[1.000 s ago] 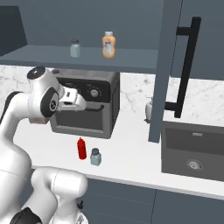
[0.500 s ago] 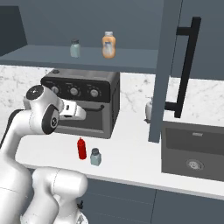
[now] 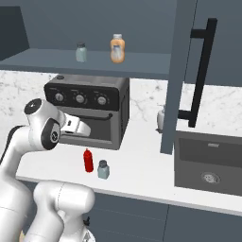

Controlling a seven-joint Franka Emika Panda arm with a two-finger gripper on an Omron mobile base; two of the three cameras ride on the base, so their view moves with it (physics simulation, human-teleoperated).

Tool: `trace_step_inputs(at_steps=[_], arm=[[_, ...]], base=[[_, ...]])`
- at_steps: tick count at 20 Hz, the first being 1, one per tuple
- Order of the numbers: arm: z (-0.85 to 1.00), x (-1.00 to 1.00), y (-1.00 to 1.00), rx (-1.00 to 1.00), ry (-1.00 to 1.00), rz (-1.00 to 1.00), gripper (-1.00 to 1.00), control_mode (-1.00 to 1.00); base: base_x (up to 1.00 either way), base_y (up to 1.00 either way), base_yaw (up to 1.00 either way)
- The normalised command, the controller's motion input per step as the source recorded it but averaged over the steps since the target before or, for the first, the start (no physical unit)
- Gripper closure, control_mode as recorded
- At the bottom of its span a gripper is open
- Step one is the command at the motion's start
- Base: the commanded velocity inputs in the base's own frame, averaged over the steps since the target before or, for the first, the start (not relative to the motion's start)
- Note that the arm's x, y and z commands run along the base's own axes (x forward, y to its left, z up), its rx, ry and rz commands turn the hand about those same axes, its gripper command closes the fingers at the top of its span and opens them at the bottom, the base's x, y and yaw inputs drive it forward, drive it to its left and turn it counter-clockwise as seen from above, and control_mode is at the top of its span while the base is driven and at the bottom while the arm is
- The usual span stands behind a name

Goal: Put the shaker and condiment bottle from the counter next to their counterparts in the cabinet.

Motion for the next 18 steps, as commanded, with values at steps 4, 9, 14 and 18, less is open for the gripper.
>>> trace_step_inputs(at_steps=[4,9,14,18], arm=[[0.0,0.0,0.0,0.06,0.14,-0.1,-1.0,-1.0],[-0.1,0.0,0.0,0.05,0.17,-0.04,-1.0,-1.0],[-0.27,0.0,0.04,0.0,0.06,-0.05,-1.0,-1.0],[-0.47,0.0,0.0,0.0,0.0,-0.04,-1.0,-1.0]], base=[[0.0,0.0,0.0],[0.0,0.0,0.0],[0.0,0.0,0.0],[0.0,0.0,0.0]])
